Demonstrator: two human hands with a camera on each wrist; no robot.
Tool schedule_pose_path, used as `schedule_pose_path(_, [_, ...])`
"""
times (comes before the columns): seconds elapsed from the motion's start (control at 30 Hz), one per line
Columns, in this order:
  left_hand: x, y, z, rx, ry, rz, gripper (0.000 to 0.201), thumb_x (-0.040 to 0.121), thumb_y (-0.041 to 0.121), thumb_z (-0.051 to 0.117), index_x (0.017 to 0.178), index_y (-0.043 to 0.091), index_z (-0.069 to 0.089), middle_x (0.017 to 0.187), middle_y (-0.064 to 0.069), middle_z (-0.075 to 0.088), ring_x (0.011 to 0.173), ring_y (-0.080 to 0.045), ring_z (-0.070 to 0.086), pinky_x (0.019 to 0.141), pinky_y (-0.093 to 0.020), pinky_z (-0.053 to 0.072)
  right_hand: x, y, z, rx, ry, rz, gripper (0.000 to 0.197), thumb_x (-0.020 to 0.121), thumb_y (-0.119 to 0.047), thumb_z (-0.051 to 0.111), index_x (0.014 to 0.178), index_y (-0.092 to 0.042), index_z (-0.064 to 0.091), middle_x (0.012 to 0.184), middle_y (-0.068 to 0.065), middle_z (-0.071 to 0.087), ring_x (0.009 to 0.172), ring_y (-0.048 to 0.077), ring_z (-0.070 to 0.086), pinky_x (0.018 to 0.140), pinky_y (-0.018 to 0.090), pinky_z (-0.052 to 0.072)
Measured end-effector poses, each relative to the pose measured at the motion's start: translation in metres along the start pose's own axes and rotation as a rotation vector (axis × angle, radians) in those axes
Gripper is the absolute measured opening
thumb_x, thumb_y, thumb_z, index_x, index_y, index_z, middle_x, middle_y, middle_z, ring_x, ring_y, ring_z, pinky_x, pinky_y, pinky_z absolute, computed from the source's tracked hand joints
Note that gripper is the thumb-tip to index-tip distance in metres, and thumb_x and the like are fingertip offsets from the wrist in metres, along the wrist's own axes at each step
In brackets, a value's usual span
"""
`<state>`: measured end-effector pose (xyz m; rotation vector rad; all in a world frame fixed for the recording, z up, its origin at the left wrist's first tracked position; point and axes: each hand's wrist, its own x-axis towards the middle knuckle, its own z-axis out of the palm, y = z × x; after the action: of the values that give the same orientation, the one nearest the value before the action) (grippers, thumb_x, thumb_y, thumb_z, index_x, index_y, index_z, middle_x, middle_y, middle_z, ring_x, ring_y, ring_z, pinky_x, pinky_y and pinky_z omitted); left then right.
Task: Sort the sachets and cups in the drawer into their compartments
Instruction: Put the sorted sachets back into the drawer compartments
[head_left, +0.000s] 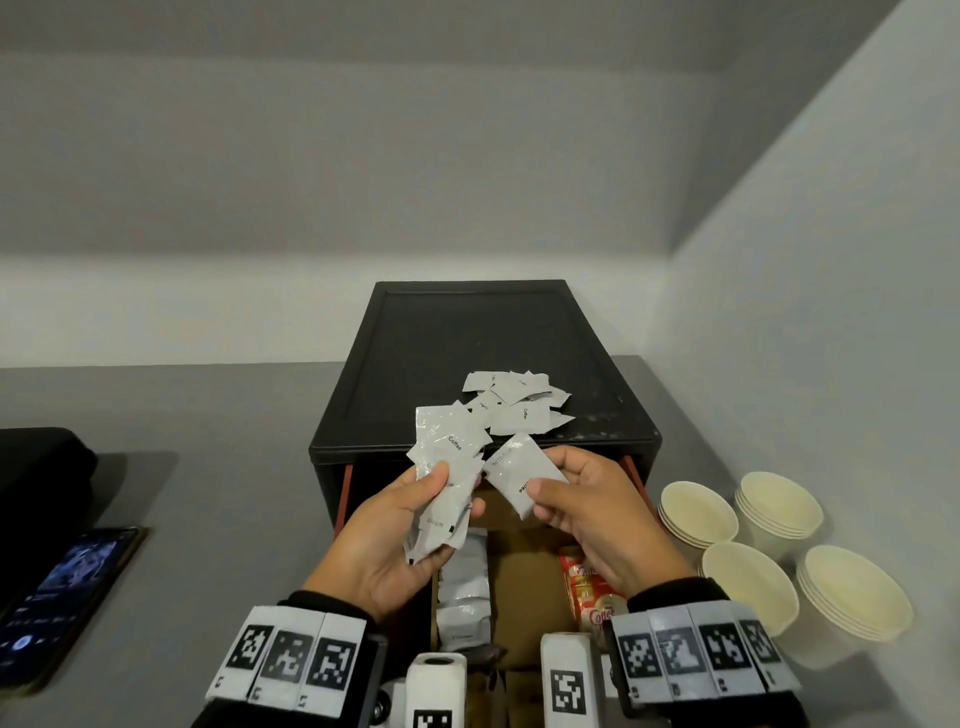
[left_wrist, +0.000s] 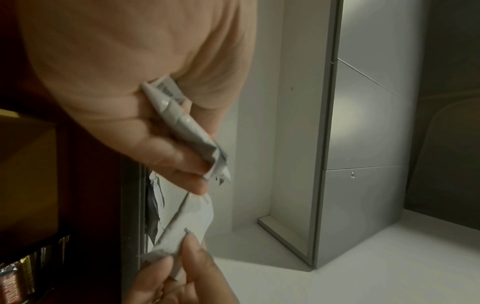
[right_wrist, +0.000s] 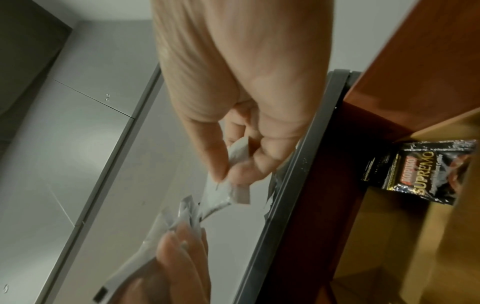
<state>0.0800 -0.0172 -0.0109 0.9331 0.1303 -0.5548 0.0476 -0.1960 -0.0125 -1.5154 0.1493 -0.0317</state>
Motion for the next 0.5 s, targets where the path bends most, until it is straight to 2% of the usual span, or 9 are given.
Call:
schedule_pose_path(0.07, [0.000,0.000,0.001,0.030,0.004,0.002,0.017,0.093,0.017,0.053,0.103,0.011,0.065,0.077,-0.008,0.073,0.056,-0.019,0.069,0.050,-0.023,0.054,-0.001,-0.001,-0.001,0.038,0.006,0.013,0.018,0.086,0.005,0.058,0.091,-0.012,0.064,0.085,0.006,0.072,0.065,0.011,0.062,0.056,0.017,0.048])
schedule_pose_path(0.2, [-0.004,-0.002,0.004,0.076,-0.014,-0.001,0.018,0.093,0.016,0.053,0.106,0.012,0.064,0.079,-0.010,0.073,0.057,-0.020,0.069,0.050,-0.025,0.055,-0.002,-0.003,-0.002,0.018,0.044,0.023,0.016,0.088,0.000,0.057,0.088,-0.015,0.062,0.089,0.007,0.070,0.067,0.014,0.058,0.058,0.020,0.043])
schedule_pose_path(0.37, [-0.006,-0.005,0.009,0.157,-0.033,0.027,0.018,0.092,0.015,0.052,0.104,0.014,0.066,0.090,-0.011,0.074,0.063,-0.020,0.070,0.057,-0.027,0.057,-0.004,-0.005,-0.003,0.058,0.107,0.037,0.024,0.091,-0.007,0.057,0.109,-0.023,0.055,0.095,0.011,0.067,0.075,0.018,0.061,0.057,0.024,0.048])
schedule_pose_path(0.43, [-0.007,-0.005,0.010,0.179,-0.034,0.046,0.017,0.093,0.015,0.052,0.102,0.014,0.066,0.091,-0.011,0.074,0.066,-0.020,0.070,0.058,-0.028,0.057,-0.005,-0.006,-0.002,0.037,0.114,0.020,0.019,0.093,-0.008,0.054,0.106,-0.021,0.057,0.096,0.013,0.063,0.066,0.016,0.061,0.050,0.021,0.047])
schedule_pose_path(0.5, [-0.008,-0.006,0.011,0.194,-0.032,0.062,0.017,0.094,0.015,0.051,0.101,0.015,0.065,0.090,-0.011,0.074,0.066,-0.020,0.070,0.058,-0.028,0.057,-0.007,-0.007,-0.002,0.042,0.107,0.012,0.014,0.094,-0.007,0.051,0.093,-0.015,0.063,0.095,0.011,0.061,0.056,0.013,0.061,0.046,0.019,0.047])
